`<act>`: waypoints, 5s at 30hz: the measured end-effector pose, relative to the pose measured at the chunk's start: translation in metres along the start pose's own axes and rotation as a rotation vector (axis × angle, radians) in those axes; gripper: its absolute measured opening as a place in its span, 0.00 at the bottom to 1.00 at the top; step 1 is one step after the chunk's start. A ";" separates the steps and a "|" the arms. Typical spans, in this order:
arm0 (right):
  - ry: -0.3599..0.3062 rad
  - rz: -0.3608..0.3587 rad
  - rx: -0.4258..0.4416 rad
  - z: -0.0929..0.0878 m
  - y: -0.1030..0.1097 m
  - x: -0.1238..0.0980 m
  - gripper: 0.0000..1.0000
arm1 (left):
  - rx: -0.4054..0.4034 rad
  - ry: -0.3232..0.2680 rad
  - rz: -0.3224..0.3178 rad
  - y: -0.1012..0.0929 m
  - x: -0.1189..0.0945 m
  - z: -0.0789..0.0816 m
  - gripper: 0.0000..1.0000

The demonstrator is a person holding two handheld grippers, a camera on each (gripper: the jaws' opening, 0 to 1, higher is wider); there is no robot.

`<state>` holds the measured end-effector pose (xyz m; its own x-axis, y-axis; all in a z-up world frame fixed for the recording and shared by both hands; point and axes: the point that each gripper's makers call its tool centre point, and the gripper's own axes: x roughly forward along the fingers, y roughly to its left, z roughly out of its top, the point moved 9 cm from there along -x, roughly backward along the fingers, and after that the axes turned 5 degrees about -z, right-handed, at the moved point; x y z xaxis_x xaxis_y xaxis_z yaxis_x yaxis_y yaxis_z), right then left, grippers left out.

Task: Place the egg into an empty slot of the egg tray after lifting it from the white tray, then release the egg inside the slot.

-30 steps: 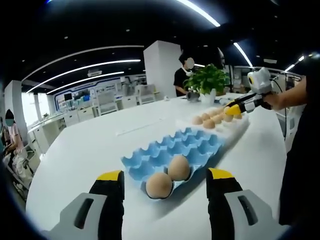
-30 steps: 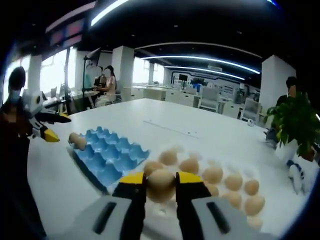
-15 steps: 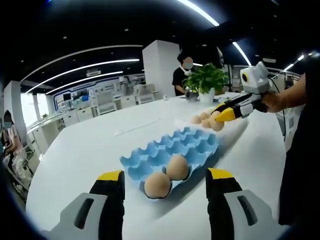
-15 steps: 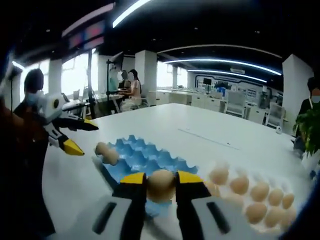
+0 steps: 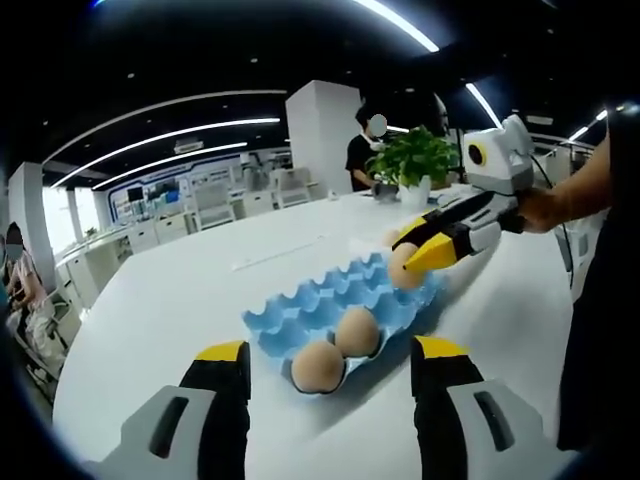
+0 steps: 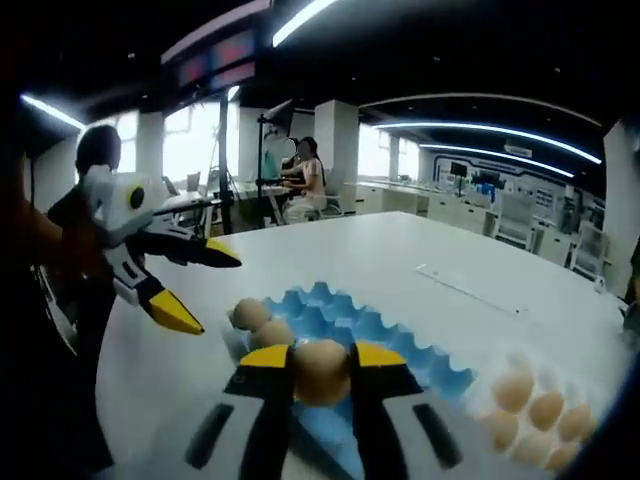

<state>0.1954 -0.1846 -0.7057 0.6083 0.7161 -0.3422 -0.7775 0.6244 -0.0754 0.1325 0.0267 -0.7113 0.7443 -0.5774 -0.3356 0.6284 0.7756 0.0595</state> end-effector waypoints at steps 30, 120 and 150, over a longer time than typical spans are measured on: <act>0.061 0.089 -0.037 -0.015 0.010 0.028 0.21 | -0.009 0.000 -0.002 0.007 0.000 -0.007 0.61; 0.134 -0.695 0.269 -0.099 -0.153 -0.185 0.27 | -0.037 -0.031 -0.007 -0.008 0.012 0.030 0.60; 0.037 -0.575 0.184 -0.059 -0.131 -0.169 0.26 | -0.055 -0.028 0.008 0.001 0.013 0.027 0.62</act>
<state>0.1846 -0.4058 -0.6936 0.9144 0.2382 -0.3274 -0.2829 0.9543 -0.0959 0.1486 0.0129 -0.6907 0.7554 -0.5777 -0.3092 0.6100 0.7923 0.0102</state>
